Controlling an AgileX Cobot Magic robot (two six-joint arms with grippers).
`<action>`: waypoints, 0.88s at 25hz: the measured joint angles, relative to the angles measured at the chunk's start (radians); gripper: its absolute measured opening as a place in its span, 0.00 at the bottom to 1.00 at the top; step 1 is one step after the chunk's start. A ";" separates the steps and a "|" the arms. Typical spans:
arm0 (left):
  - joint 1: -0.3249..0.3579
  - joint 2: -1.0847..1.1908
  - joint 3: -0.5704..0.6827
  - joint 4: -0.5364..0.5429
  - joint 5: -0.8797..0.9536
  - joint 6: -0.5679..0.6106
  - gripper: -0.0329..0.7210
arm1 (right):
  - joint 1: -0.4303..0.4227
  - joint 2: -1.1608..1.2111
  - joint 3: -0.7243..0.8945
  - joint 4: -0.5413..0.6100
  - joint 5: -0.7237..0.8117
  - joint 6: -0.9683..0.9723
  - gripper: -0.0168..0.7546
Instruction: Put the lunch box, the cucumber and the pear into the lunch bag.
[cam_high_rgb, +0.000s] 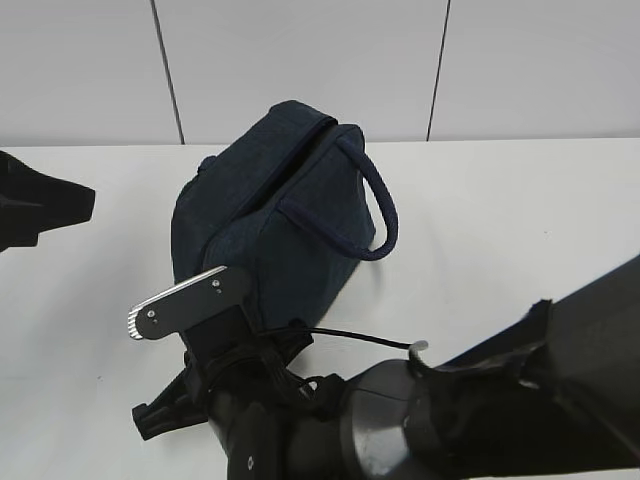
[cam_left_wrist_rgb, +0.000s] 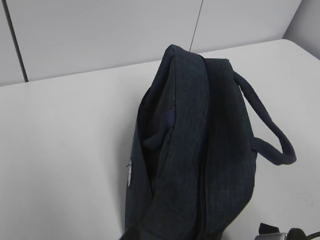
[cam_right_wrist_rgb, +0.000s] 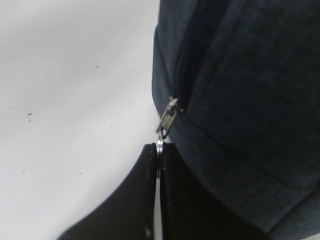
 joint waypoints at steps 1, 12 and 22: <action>0.000 0.000 0.000 0.000 0.000 0.000 0.36 | 0.000 -0.002 0.000 0.017 0.002 -0.021 0.03; 0.000 0.000 0.000 0.086 -0.007 0.000 0.36 | 0.000 -0.165 0.000 0.233 0.086 -0.330 0.03; 0.000 0.000 0.000 0.154 -0.020 0.030 0.36 | 0.000 -0.313 0.000 0.374 0.071 -0.579 0.03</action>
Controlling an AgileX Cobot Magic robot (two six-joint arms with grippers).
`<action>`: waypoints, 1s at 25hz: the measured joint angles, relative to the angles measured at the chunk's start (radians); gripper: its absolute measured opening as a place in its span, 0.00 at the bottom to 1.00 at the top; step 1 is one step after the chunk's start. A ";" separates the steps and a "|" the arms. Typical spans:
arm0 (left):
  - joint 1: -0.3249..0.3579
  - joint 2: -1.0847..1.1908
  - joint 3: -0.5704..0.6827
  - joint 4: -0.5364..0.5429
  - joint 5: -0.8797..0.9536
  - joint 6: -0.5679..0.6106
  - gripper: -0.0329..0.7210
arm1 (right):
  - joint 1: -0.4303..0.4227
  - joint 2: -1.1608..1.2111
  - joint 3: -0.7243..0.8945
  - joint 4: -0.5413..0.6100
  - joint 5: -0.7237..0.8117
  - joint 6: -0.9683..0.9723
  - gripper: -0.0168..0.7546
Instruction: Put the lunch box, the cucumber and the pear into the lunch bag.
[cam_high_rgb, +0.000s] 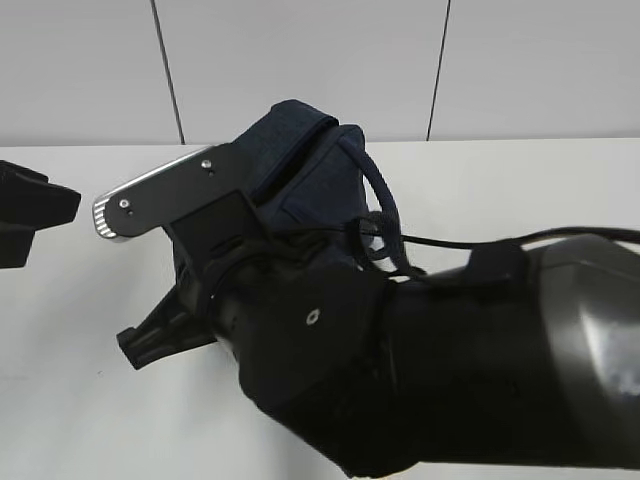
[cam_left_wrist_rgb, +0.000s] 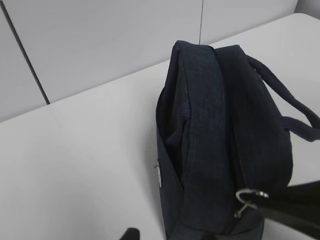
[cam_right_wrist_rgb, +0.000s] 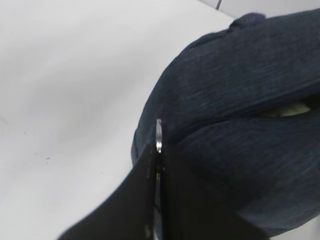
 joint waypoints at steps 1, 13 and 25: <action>0.000 0.000 0.000 -0.001 -0.004 0.020 0.36 | 0.000 -0.012 0.000 0.009 -0.010 -0.017 0.03; 0.000 0.037 0.151 -0.551 -0.108 0.674 0.36 | 0.000 -0.134 0.002 0.246 -0.049 -0.294 0.03; -0.001 0.306 0.159 -1.214 -0.029 1.506 0.36 | 0.000 -0.148 0.002 0.398 0.005 -0.450 0.03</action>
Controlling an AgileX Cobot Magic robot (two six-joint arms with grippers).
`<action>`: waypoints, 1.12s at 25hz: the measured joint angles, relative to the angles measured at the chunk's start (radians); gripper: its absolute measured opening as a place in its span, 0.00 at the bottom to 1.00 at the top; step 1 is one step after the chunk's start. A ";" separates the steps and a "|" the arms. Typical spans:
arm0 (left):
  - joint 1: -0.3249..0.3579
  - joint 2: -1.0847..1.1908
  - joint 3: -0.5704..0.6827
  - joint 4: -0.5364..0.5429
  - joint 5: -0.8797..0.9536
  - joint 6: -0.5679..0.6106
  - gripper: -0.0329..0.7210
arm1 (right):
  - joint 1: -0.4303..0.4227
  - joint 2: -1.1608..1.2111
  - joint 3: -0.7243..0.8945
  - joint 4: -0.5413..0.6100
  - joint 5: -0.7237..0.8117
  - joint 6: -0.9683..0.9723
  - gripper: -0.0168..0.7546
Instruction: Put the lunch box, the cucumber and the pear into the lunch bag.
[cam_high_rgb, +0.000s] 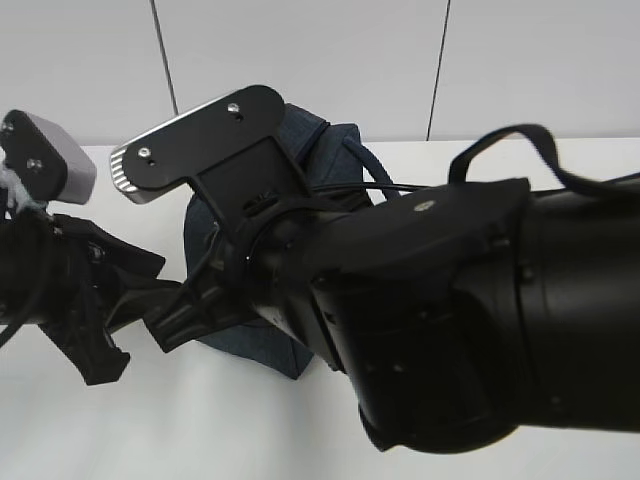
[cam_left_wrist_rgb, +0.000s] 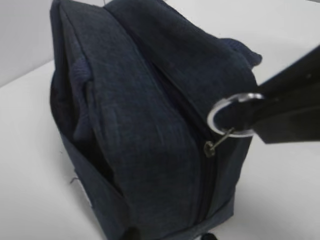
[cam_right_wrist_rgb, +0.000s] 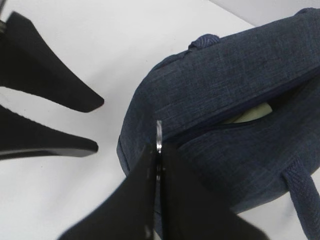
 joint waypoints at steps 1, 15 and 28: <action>0.000 0.018 0.000 -0.026 0.013 0.033 0.36 | 0.000 0.000 0.000 0.002 0.000 -0.001 0.03; 0.000 0.170 -0.018 -0.190 0.065 0.083 0.36 | 0.000 0.000 0.000 0.006 0.044 -0.010 0.03; 0.000 0.243 -0.061 -0.190 0.098 0.083 0.03 | 0.000 0.000 0.001 0.007 0.048 -0.013 0.03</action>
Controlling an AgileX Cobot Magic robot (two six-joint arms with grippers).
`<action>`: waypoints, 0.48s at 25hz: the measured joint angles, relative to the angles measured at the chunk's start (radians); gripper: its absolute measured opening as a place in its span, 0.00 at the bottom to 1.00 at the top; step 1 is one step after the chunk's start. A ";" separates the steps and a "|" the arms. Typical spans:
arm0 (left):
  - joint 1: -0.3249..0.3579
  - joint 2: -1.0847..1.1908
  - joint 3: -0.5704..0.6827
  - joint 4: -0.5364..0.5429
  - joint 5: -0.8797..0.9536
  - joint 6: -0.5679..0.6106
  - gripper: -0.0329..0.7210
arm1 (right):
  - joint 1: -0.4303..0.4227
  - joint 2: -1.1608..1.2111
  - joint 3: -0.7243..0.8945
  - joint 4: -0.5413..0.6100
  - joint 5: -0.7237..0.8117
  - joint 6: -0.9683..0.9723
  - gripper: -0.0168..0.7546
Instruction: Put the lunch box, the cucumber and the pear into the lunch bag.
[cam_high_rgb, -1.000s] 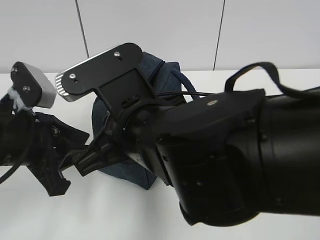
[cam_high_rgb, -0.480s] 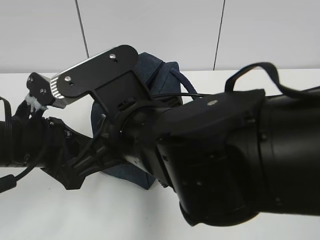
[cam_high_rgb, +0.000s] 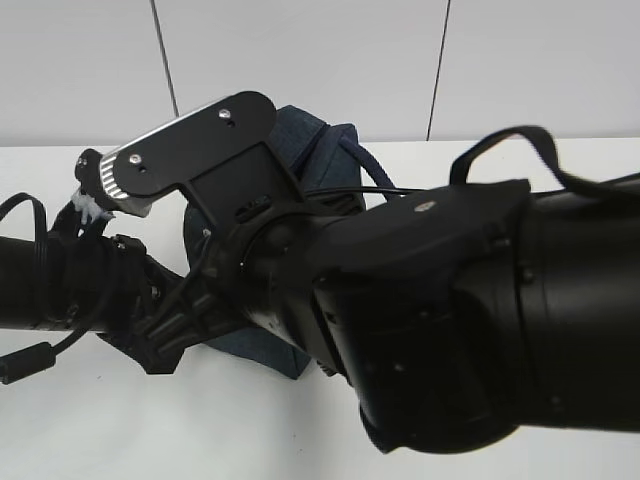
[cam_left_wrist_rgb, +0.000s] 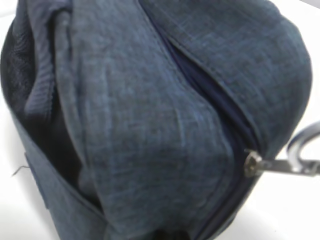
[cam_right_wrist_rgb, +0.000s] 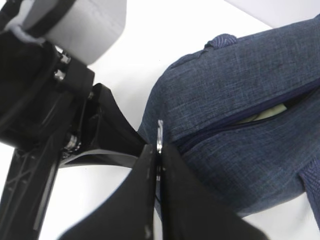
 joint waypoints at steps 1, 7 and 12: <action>0.000 0.000 0.000 0.000 -0.002 0.000 0.02 | 0.000 0.000 0.000 0.000 0.000 0.000 0.03; 0.000 0.000 0.024 0.000 -0.016 0.000 0.00 | 0.000 0.000 0.000 0.000 -0.004 -0.003 0.03; 0.000 0.000 0.041 0.000 -0.020 0.000 0.00 | 0.000 0.000 0.000 0.000 -0.006 -0.003 0.03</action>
